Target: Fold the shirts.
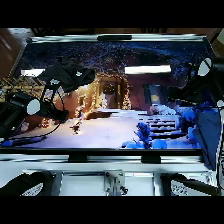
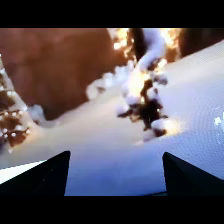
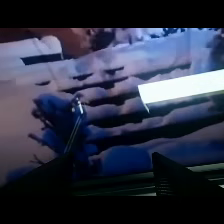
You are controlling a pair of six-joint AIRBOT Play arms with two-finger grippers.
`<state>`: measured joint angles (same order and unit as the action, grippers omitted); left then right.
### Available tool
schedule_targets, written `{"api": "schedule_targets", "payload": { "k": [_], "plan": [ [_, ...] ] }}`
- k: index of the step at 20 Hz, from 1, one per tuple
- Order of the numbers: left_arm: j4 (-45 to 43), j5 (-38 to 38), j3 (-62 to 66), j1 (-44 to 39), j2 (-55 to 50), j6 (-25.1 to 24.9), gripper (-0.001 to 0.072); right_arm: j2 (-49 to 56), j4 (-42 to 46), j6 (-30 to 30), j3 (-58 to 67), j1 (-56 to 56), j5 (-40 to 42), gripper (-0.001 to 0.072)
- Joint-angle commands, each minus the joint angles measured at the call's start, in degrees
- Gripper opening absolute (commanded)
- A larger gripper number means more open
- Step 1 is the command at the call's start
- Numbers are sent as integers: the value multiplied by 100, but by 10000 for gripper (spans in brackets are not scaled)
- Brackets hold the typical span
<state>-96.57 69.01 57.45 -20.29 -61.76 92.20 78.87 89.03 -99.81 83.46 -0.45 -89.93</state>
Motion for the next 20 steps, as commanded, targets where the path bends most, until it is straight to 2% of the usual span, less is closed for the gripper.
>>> {"api": "schedule_targets", "payload": {
  "k": [1, 16, 20],
  "plan": [
    [-2, 0, -2, 2, -15, 0, 703, 0, -2, 0, -2, -2, 13, 598],
    [-2, 0, -2, 2, -42, 2, 704, 2, -2, -2, -2, -2, 13, 598],
    [267, -282, -2, -2, -42, 514, 704, 0, -4, -2, -2, -2, 22, 598]
  ]
}}
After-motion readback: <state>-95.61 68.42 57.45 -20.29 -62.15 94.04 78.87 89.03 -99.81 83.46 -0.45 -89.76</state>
